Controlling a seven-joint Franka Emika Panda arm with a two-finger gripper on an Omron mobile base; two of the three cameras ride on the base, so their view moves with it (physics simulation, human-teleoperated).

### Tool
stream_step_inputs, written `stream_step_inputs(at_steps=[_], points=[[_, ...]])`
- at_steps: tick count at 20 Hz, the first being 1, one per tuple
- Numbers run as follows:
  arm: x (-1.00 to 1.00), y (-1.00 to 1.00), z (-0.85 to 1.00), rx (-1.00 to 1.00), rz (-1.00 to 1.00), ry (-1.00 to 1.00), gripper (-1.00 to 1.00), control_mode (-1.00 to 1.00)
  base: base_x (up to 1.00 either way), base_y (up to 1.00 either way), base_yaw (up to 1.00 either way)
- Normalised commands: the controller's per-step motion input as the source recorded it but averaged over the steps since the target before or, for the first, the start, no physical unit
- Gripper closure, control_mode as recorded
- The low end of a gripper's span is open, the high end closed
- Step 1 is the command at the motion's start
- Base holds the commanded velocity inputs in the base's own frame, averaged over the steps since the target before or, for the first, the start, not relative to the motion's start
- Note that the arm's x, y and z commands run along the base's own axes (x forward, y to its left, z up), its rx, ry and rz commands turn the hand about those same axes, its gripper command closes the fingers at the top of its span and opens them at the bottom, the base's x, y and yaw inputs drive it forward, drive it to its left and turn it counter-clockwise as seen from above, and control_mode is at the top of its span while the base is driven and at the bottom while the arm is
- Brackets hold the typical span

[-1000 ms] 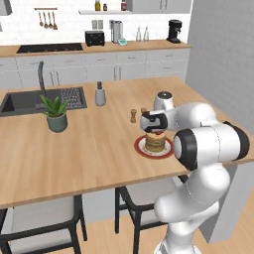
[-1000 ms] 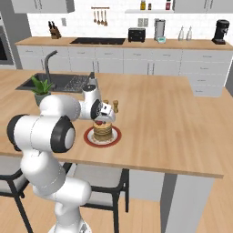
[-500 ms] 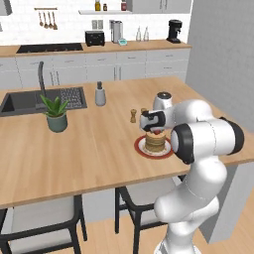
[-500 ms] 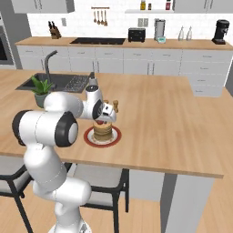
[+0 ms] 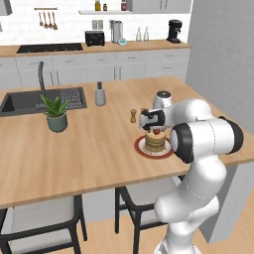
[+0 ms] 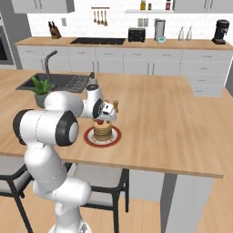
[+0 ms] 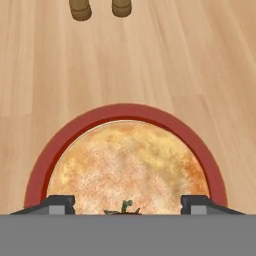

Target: Take the strawberry from the fridge and place it on top of the pancake, located on the dining counter.

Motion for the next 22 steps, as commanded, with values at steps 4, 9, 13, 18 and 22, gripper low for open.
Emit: stream_step_inputs(at_steps=[4,9,13,18,22], points=[[0.00,0.00,0.08,0.00,0.00,0.00,-1.00,-1.00,0.00,0.00,0.00],[-0.15,0.04,0.37,-0.01,0.00,0.00,-1.00,-1.00,0.00,0.00,0.00],[-0.71,0.02,0.43,0.00,0.00,-0.04,-1.00,-1.00,0.00,0.00,0.00],[-1.00,0.10,0.20,0.00,-0.02,-0.01,-1.00,-1.00,0.00,0.00,0.00],[-1.00,0.26,0.06,0.00,-0.02,-0.01,-1.00,-1.00,0.00,0.00,0.00]])
